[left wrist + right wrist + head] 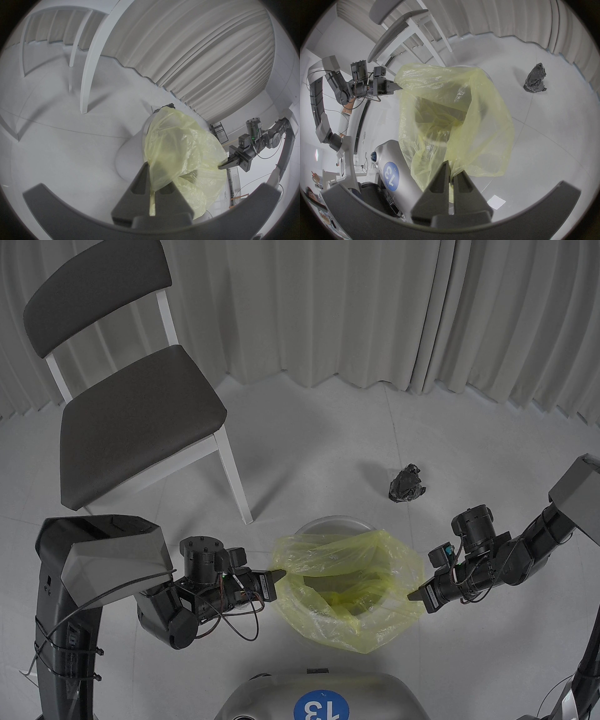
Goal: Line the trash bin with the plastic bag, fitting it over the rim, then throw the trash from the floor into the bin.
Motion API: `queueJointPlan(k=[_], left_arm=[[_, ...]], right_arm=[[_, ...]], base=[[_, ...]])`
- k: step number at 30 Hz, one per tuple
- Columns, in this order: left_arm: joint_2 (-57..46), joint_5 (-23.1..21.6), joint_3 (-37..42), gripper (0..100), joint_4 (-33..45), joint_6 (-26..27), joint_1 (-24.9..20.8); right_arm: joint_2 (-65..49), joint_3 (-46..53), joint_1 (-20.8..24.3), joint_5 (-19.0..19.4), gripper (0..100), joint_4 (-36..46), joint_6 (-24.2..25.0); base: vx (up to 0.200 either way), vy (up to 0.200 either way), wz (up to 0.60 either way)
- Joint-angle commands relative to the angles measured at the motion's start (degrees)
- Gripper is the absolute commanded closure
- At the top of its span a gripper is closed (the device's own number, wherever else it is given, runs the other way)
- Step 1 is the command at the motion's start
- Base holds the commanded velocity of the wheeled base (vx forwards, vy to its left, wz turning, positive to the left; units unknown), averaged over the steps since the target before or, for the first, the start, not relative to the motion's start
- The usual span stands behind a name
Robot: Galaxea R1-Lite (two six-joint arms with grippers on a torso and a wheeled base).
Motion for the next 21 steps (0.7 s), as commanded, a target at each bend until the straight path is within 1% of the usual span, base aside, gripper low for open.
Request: queueJointPlan(k=[1, 5, 11, 19, 21], left_arm=[[0.2, 1.7, -0.6, 100, -0.1, -0.1, -1.8], [0.2, 3.4, -1.1, 100, -0.2, -0.7, -2.5], [0.3, 4.0, -1.8, 100, -1.1, -2.0, -2.6], [-0.4, 3.5, -0.7, 100, -1.0, -1.6, -1.7], [-0.2, 3.2, -0.7, 100, -0.9, -1.4, -0.9]], right_arm=[[-0.2, -0.8, -3.5, 0.1, 100, 0.0, 0.0], [0.1, -2.9, -5.2, 0.5, 100, 0.0, 0.0], [1.7, -5.9, -6.0, 1.1, 100, 0.0, 0.0], [2.9, -2.3, -2.4, 1.2, 100, -0.1, -0.3], [2.7, -1.4, -1.1, 1.1, 100, -0.1, -0.3]], base=[[0.000, 0.000, 0.00], [0.000, 0.000, 0.00], [0.000, 0.000, 0.00], [0.000, 0.000, 0.00], [0.000, 0.000, 0.00]])
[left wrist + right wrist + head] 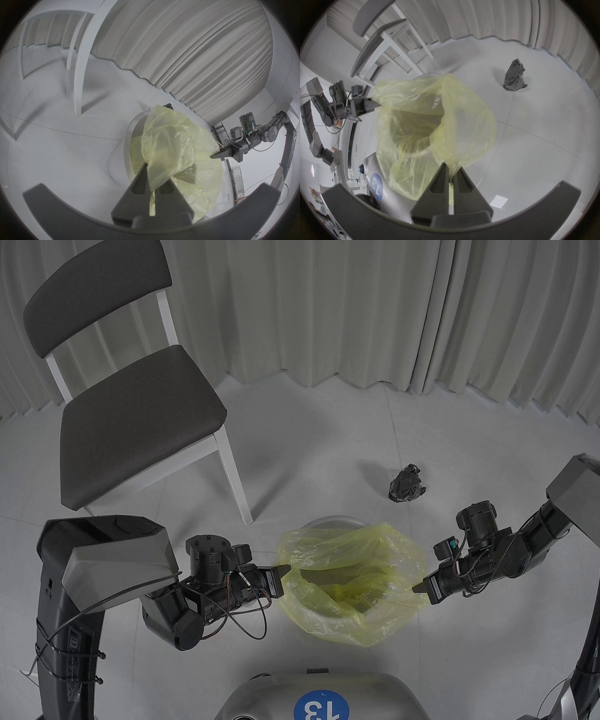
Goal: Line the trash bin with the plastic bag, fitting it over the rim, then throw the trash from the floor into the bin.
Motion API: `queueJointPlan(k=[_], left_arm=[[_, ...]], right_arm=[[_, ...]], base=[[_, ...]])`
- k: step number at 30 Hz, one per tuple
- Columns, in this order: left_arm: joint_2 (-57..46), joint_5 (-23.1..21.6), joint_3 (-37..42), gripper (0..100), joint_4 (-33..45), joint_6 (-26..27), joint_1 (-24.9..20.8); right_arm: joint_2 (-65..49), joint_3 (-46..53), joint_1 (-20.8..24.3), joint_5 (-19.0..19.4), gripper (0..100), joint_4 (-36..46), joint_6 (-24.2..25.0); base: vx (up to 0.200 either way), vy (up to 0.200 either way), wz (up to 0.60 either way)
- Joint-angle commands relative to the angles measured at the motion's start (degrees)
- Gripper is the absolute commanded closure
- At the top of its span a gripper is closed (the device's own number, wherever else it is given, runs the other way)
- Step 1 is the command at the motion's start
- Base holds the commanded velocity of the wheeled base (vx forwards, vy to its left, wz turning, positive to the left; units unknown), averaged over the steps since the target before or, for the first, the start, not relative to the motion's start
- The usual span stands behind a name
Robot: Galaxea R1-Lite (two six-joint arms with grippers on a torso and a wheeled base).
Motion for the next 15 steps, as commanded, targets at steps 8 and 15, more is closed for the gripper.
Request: queueJointPlan(k=[8, 15], left_arm=[[0.4, -2.1, -0.7, 100, -0.2, 0.1, 2.8], [2.5, 1.1, -4.2, 100, -2.2, -2.2, -0.1]], right_arm=[[0.1, 3.9, 4.3, -0.3, 100, -1.6, 0.1], [1.9, 2.3, 1.4, -0.1, 100, -3.1, 0.3]], base=[[0.000, 0.000, 0.00], [0.000, 0.000, 0.00]])
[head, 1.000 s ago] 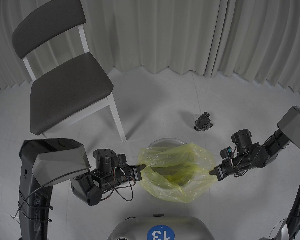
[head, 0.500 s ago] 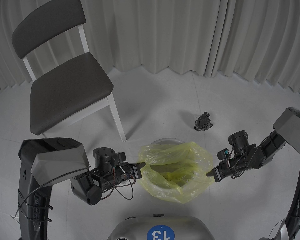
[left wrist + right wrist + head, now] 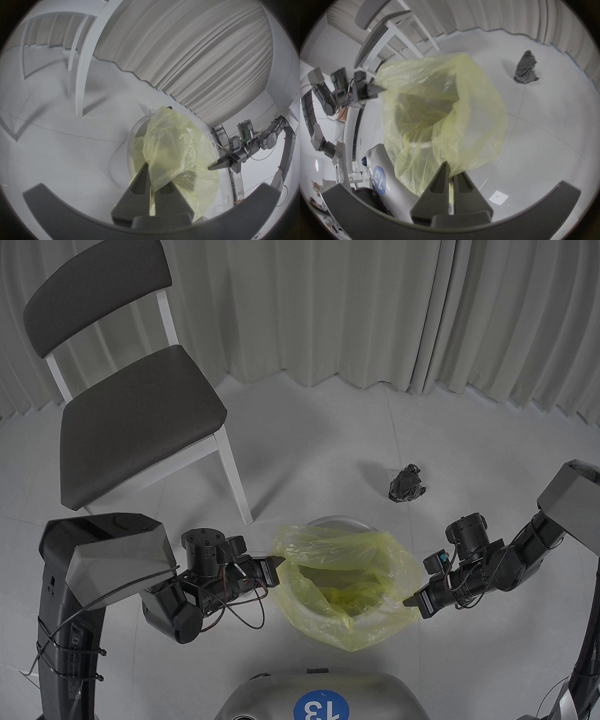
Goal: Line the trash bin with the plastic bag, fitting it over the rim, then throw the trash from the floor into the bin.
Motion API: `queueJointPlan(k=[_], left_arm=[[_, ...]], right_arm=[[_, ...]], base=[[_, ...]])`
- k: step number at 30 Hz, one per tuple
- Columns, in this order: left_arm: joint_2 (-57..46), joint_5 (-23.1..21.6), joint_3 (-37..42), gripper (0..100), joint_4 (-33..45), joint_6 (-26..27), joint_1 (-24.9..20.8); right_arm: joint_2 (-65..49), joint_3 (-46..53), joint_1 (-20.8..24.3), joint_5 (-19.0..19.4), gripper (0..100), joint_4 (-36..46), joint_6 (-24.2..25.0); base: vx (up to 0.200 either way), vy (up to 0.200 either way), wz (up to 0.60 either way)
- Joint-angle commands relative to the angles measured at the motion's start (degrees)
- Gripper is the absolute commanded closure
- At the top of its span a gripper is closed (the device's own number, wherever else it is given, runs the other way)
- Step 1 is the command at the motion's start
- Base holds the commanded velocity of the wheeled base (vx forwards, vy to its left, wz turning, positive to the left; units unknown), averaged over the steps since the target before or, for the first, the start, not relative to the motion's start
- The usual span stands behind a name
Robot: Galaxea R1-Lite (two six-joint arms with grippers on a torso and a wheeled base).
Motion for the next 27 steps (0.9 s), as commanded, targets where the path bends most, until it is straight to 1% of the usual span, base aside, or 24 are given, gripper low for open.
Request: queueJointPlan(k=[1, 4, 7, 14, 17, 18, 21, 25, 27], left_arm=[[1.7, 2.0, -2.1, 100, -1.8, -1.4, -2.2], [3.6, 3.2, -3.9, 100, -2.6, -1.7, -2.9], [4.4, 3.3, -5.9, 100, -2.4, -1.6, -3.0], [3.8, 3.2, -5.0, 100, -2.3, -1.4, -2.4], [3.2, 2.8, -4.1, 100, -2.3, -1.2, -1.7], [1.5, 1.9, -2.9, 100, -2.2, -1.1, -0.5], [0.1, -0.5, -1.5, 100, -2.2, -1.1, 0.7], [-0.2, -1.4, -0.5, 100, -2.1, -0.9, 0.7], [0.2, -1.5, -0.1, 100, -1.9, 0.7, 0.7]], right_arm=[[1.3, -1.0, -2.1, 0.1, 100, -1.0, 0.0], [1.6, -1.5, -3.3, 0.1, 100, -1.2, -0.1], [2.3, -3.5, -4.0, 0.1, 100, -1.2, 0.1], [2.2, -1.8, -3.4, 0.2, 100, -1.3, 0.2], [2.3, -1.3, -3.1, 0.2, 100, -1.4, 0.2], [2.4, -1.0, -2.6, 0.2, 100, -1.4, 0.1], [2.5, -1.1, -2.0, 0.3, 100, -1.5, 0.1], [3.1, -1.0, -2.0, 0.2, 100, -2.1, 0.0], [3.8, -0.9, -2.0, 0.1, 100, -3.1, 0.0]], base=[[0.000, 0.000, 0.00], [0.000, 0.000, 0.00], [0.000, 0.000, 0.00], [0.000, 0.000, 0.00], [0.000, 0.000, 0.00], [0.000, 0.000, 0.00], [0.000, 0.000, 0.00], [0.000, 0.000, 0.00], [0.000, 0.000, 0.00]])
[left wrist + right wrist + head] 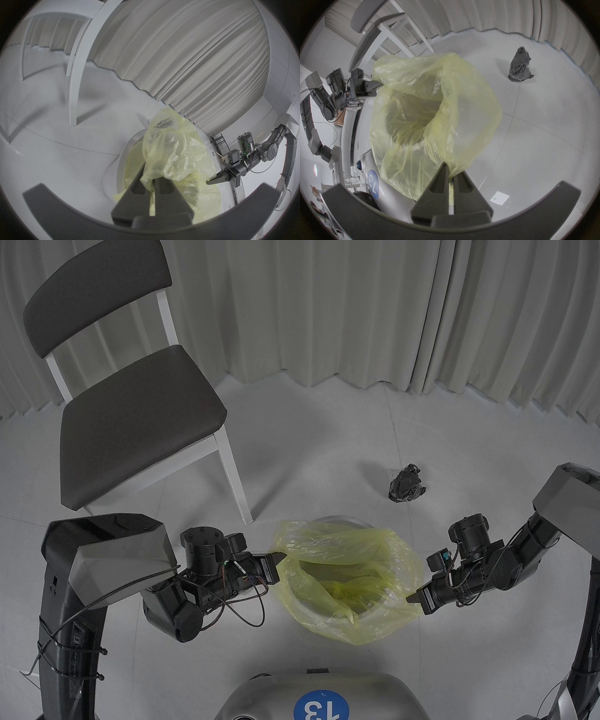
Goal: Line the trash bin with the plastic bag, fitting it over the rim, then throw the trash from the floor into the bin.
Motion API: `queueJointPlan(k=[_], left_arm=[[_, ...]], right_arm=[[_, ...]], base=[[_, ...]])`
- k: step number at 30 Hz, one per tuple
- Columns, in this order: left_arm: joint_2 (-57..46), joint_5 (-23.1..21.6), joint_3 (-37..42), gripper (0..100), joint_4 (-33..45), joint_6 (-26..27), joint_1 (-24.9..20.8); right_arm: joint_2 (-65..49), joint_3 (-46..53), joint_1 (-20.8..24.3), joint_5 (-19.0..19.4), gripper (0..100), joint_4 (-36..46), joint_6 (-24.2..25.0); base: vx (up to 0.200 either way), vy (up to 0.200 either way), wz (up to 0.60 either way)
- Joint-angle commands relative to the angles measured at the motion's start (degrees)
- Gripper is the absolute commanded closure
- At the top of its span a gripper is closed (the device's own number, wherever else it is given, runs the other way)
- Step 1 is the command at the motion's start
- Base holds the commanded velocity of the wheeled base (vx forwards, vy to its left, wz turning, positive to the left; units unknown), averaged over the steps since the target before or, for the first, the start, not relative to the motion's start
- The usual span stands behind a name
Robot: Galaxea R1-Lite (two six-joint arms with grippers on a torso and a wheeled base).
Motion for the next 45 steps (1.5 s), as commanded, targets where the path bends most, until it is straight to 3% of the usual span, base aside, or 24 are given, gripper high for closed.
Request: queueJointPlan(k=[1, 2, 15, 24, 29, 45], left_arm=[[-0.5, -0.2, 1.1, 100, 0.1, 1.8, 0.2], [-0.4, -0.4, 1.4, 100, 0.1, 2.2, 0.2], [-1.5, -1.3, 2.2, 100, 0.5, 2.8, 0.3], [-6.1, -1.0, 2.6, 100, 9.2, 7.3, 2.5], [-7.1, -0.6, 2.0, 100, 12.8, 9.5, 3.6], [-1.3, 1.9, -2.6, 100, 13.0, 9.7, 1.7]], right_arm=[[1.3, 0.3, 0.1, -0.3, 100, -0.8, -0.3], [1.4, 0.5, 0.1, -0.3, 0, -0.8, -0.6], [-7.1, 2.4, -0.9, -0.9, 0, -0.5, 1.7], [-16.8, 1.1, -0.7, -0.9, 0, 5.1, 1.4], [-17.4, -1.3, 0.8, -1.4, 0, 6.9, 1.2], [-13.9, -14.4, 5.8, -1.9, 0, 17.1, 0.9]], base=[[0.000, 0.000, 0.00], [0.000, 0.000, 0.00], [0.000, 0.000, 0.00], [0.000, 0.000, 0.00], [0.000, 0.000, 0.00], [0.000, 0.000, 0.00]])
